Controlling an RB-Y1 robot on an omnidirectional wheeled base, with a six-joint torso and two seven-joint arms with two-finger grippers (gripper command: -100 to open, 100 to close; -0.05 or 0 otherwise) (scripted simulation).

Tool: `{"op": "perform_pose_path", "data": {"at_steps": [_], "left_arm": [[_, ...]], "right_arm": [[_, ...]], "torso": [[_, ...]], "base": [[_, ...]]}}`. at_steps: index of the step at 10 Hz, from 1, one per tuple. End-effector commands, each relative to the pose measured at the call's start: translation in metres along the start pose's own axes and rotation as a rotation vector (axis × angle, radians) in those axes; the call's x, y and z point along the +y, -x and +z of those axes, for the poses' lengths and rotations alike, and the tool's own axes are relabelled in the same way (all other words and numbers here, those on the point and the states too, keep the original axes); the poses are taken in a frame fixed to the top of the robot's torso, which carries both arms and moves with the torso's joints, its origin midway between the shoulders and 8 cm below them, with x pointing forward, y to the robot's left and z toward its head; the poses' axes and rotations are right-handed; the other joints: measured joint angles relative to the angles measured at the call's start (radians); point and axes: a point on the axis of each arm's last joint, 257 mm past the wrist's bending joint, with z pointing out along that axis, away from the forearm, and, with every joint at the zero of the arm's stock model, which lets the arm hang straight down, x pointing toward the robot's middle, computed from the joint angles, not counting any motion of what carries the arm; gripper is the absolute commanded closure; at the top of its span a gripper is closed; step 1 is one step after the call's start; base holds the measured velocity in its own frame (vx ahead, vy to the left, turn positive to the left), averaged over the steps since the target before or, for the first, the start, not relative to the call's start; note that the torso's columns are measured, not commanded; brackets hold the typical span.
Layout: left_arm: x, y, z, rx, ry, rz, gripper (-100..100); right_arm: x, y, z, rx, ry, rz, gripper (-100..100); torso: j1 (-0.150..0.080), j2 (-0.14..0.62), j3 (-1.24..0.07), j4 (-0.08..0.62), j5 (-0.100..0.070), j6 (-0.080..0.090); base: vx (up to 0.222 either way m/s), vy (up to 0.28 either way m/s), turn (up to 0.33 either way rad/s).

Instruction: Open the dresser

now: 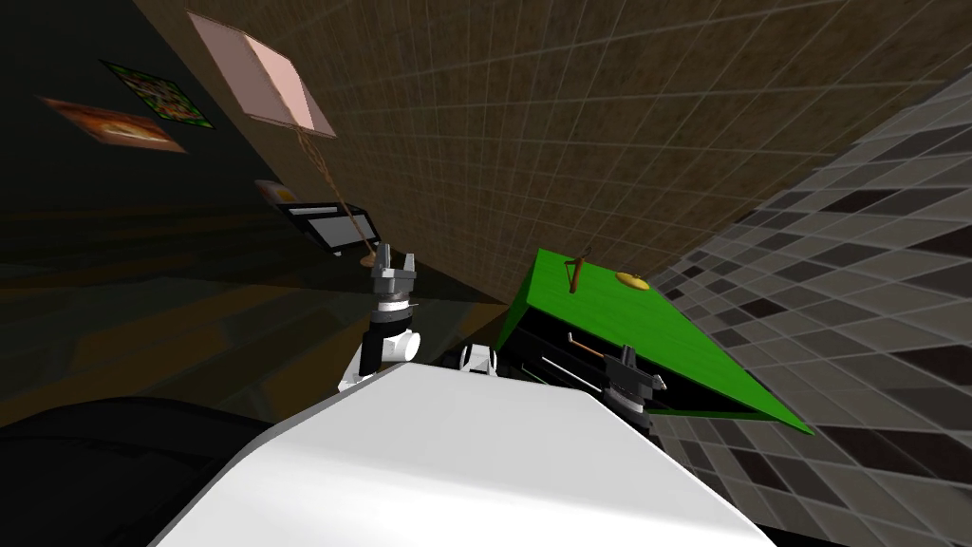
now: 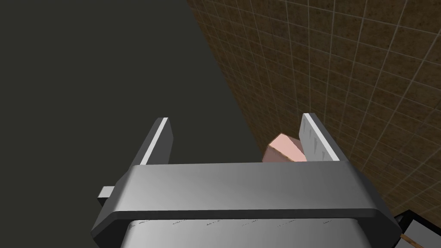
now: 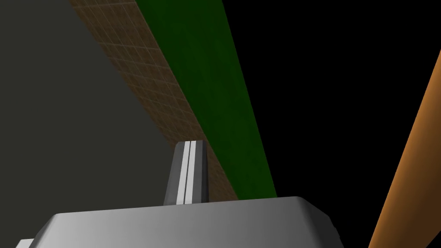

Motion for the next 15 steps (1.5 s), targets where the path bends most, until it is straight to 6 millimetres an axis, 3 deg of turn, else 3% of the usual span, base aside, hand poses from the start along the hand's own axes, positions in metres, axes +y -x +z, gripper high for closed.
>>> {"op": "perform_pose_path", "data": {"at_steps": [1, 4, 12, 15], "left_arm": [[0.000, 0.000, 0.000, 0.000, 0.000, 0.000, 0], [0.000, 0.000, 0.000, 0.000, 0.000, 0.000, 0], [0.000, 0.000, 0.000, 0.000, 0.000, 0.000, 0], [0.000, 0.000, 0.000, 0.000, 0.000, 0.000, 0]], "right_arm": [[0.014, -0.003, -0.024, 0.043, 0.064, -0.023, -100], [0.018, -0.006, -0.040, 0.066, 0.102, -0.075, -100], [0.025, -0.012, -0.084, 0.117, 0.204, -0.204, -100], [0.024, -0.015, -0.087, 0.121, 0.207, -0.220, -100]], "torso": [[0.004, -0.001, 0.000, 0.000, 0.000, -0.003], [0.008, 0.000, -0.004, 0.007, 0.014, -0.007], [0.020, 0.007, 0.001, 0.009, 0.014, -0.006], [0.019, 0.011, 0.001, 0.013, 0.022, -0.001]], "base": [[0.044, 0.083, -0.028], [0.032, 0.082, -0.008], [0.034, 0.083, -0.041], [0.023, 0.071, -0.003]]}}
